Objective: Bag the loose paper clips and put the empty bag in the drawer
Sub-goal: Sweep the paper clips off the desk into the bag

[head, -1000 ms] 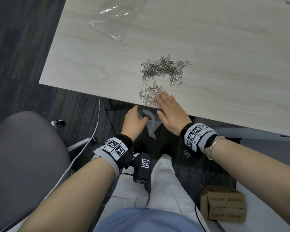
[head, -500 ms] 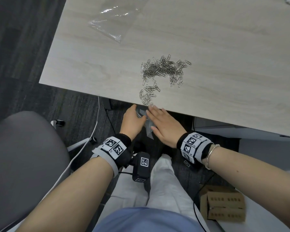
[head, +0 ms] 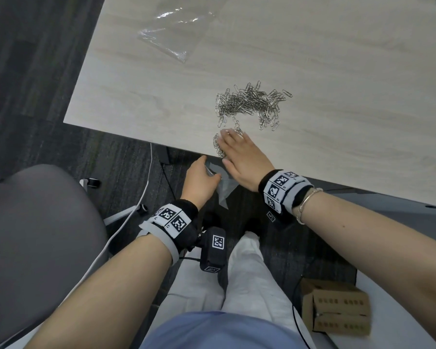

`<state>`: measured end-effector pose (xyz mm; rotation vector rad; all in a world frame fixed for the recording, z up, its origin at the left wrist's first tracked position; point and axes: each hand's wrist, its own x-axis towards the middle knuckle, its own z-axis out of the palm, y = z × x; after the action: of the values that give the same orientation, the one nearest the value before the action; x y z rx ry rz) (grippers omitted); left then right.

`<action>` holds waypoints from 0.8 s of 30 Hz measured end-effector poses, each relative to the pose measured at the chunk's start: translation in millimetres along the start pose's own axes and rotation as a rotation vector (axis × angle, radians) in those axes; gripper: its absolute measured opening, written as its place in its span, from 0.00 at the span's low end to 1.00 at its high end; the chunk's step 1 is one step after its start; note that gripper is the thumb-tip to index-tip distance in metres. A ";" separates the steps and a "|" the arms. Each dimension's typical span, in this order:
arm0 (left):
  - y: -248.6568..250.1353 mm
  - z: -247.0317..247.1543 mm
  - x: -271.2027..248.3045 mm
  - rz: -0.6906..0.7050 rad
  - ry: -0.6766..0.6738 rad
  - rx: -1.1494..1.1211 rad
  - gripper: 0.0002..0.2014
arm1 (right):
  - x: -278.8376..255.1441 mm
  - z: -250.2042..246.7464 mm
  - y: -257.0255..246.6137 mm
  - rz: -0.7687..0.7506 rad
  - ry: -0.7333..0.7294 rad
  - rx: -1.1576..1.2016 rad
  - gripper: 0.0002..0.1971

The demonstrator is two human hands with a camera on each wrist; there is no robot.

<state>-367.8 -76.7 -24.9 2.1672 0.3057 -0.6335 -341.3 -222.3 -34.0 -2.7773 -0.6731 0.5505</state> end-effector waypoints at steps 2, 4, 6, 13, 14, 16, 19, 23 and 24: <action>0.7 -1.3 -0.1 0.005 0.007 -0.001 0.30 | -4.8 4.7 -4.2 -0.019 -0.032 -0.006 0.28; 2.2 -2.1 -1.7 0.019 0.020 -0.011 0.25 | -14.2 10.6 -6.1 -0.047 -0.041 0.036 0.27; 4.2 -2.5 -3.9 0.028 0.032 -0.028 0.21 | -24.7 17.1 -7.0 -0.106 -0.035 0.061 0.27; 2.8 -2.6 -3.7 0.040 0.023 -0.062 0.19 | -29.7 11.2 1.7 -0.100 0.058 0.214 0.28; 2.2 -2.9 -3.1 0.041 0.015 -0.072 0.21 | -24.2 6.8 4.9 -0.032 0.091 0.223 0.28; 0.6 -3.2 -2.0 0.040 0.008 -0.083 0.23 | -9.7 -0.3 11.5 0.119 0.120 0.229 0.27; -3.8 -4.2 0.7 0.040 0.028 -0.090 0.22 | 11.5 -3.1 17.1 0.208 0.071 0.210 0.28; -8.2 -8.0 4.9 0.009 0.028 -0.082 0.25 | 22.4 1.7 8.6 0.139 0.049 0.159 0.28; -9.4 -8.2 6.2 0.008 0.023 -0.064 0.28 | 21.5 3.2 4.9 0.109 0.045 0.144 0.28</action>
<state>-363.8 -64.3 -30.2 2.1149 0.3245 -0.5870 -323.0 -215.9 -44.9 -2.6933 -0.4560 0.5331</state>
